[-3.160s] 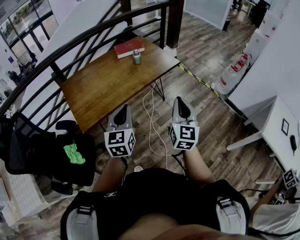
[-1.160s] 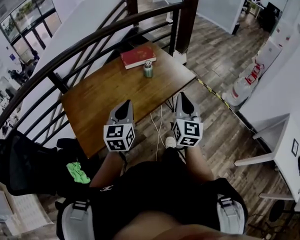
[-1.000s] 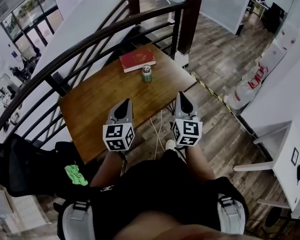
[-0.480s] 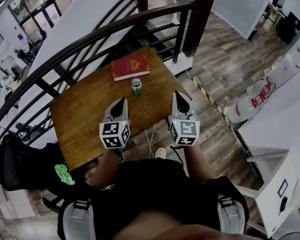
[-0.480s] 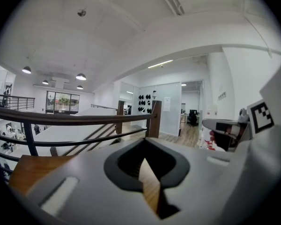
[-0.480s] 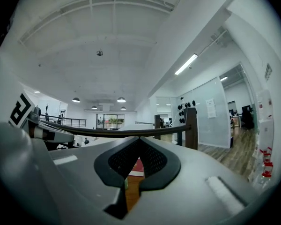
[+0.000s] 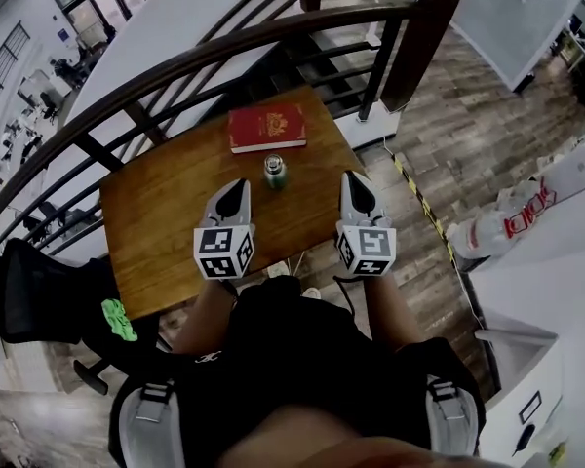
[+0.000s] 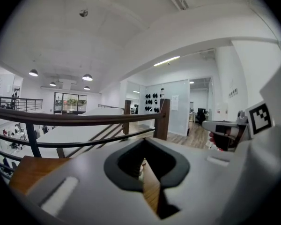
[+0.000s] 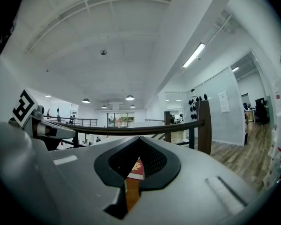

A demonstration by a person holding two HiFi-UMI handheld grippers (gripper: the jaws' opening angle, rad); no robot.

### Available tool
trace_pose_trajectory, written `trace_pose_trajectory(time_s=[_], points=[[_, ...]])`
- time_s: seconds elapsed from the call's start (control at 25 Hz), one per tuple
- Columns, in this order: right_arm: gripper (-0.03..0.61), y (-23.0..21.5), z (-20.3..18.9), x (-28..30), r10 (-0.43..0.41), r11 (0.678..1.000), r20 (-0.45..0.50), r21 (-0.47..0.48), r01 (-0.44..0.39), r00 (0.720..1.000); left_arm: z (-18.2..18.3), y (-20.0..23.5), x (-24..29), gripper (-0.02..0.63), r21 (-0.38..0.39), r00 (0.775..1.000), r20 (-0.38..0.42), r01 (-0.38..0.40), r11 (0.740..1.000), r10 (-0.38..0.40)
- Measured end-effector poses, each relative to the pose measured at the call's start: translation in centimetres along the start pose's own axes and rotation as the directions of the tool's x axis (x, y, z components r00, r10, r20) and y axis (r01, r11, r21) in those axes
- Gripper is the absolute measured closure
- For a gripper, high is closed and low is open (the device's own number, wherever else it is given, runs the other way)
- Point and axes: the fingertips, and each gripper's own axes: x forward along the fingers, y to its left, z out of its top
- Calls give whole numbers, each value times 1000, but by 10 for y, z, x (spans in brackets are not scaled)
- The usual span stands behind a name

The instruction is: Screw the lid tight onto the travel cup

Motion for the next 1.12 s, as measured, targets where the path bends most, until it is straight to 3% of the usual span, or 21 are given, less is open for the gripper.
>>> trace_pose_trajectory(time_s=[0.2,0.44,0.52,0.6,0.88,1.04,1.12], points=[[576,-1,-9,41,52,998,-4,-20,-52,999,-5,26,27,560,0,1000,-9,-16,1000,16],[575,15,-23,81,195,980,-21,-36,-195,981,-15,57,42,558,4,996,-35,-81,997,81],[571,22,-30,93,245,969,-28,-39,-246,969,-23,61,46,558,0,998,-32,-61,998,61],[519,30,-41,103,294,954,-53,-37,-296,954,-31,62,53,538,5,999,-34,-14,1000,14],[427,61,-92,127,467,881,-192,22,-472,863,-66,52,76,347,10,989,-92,118,993,-117],[374,78,-106,136,585,811,-208,112,-575,784,-79,46,90,293,7,980,-81,181,983,-180],[349,83,-117,141,613,788,-234,113,-605,755,-90,44,97,284,-3,975,-92,202,979,-202]])
